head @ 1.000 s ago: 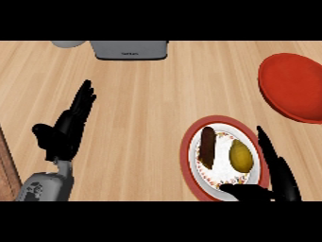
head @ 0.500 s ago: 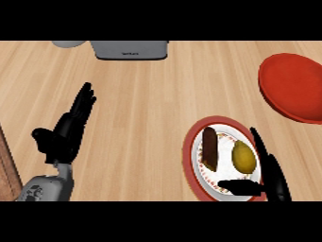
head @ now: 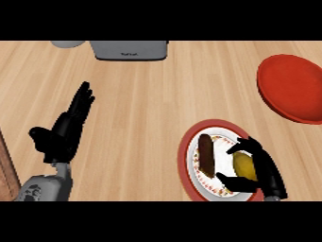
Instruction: Pick the lemon from the plate and place it in the bowl
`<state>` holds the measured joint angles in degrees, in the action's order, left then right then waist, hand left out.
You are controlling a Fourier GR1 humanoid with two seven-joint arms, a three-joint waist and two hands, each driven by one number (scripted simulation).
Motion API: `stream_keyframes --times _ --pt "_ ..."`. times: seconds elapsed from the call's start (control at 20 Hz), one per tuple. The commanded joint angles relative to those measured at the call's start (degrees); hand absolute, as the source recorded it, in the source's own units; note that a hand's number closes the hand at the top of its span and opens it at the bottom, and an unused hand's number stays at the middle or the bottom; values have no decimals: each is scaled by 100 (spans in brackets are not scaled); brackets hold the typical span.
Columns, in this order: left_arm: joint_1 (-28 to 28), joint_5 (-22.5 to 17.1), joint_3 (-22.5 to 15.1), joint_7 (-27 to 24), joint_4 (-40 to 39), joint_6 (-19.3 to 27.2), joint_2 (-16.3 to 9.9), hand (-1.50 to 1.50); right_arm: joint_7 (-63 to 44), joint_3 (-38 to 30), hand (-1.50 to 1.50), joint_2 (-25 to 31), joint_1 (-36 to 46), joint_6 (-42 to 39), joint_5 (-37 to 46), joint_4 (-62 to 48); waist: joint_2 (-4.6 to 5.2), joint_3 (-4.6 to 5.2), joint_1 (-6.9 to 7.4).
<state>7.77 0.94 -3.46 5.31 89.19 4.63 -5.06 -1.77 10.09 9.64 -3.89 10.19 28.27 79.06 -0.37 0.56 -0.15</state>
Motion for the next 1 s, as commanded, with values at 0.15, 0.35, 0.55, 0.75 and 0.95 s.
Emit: stream_keyframes --times 0.15,0.35,0.55,0.75,0.95 --pt "-368 169 -283 107 555 -21 106 0 296 194 150 -411 114 -8 5 -451 32 -58 44" --pt "-23 109 -9 43 132 24 31 0 1297 242 150 494 258 -1473 -666 -72 37 -60 48" --pt "23 150 40 -90 -147 11 14 0 1879 4 150 1329 103 -2695 -1398 709 29 -54 -36" --pt "-154 102 -66 -66 87 1 139 0 2487 -162 150 1002 32 -2538 -1773 1137 24 -56 -8" --pt "-113 148 -20 -74 0 -25 64 0 2278 -579 150 1182 -221 -2307 -1933 2534 12 -50 -78"
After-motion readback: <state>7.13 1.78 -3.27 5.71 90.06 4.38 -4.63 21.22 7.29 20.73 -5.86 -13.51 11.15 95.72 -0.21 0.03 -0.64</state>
